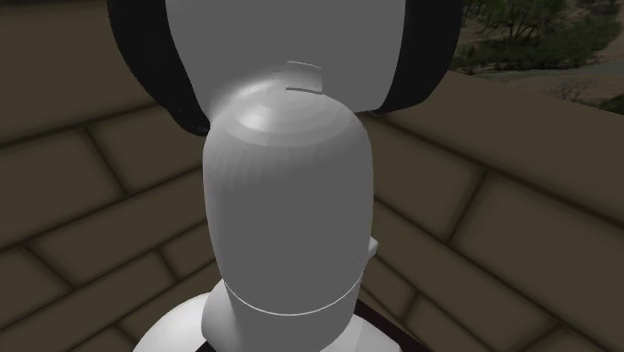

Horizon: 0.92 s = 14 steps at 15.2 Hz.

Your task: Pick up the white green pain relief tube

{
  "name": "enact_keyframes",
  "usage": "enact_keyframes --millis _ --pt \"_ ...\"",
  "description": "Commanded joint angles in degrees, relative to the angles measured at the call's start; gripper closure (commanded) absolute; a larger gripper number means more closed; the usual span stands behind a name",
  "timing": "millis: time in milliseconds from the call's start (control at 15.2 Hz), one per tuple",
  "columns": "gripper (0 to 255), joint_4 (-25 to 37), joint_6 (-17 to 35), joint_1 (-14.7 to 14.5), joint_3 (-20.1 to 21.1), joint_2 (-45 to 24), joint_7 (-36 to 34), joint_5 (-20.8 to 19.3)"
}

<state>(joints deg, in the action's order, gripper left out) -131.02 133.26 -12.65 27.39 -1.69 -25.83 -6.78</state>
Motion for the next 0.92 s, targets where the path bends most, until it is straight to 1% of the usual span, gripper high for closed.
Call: enact_keyframes --millis 0,330,462,528,858 --pt "0 0.0 1.3 -0.2 0.1 -1.6 -1.1 -1.2" --pt "0 -1.1 5.3 -0.5 -0.3 -4.9 -3.4 -4.1" --pt "0 -1.1 5.3 -0.5 -0.3 -4.9 -3.4 -4.0" --pt "255 -1.2 5.3 -0.5 -0.3 -4.8 -3.3 -4.0" --pt "255 -1.2 5.2 -0.5 -0.3 -4.8 -3.3 -4.0"
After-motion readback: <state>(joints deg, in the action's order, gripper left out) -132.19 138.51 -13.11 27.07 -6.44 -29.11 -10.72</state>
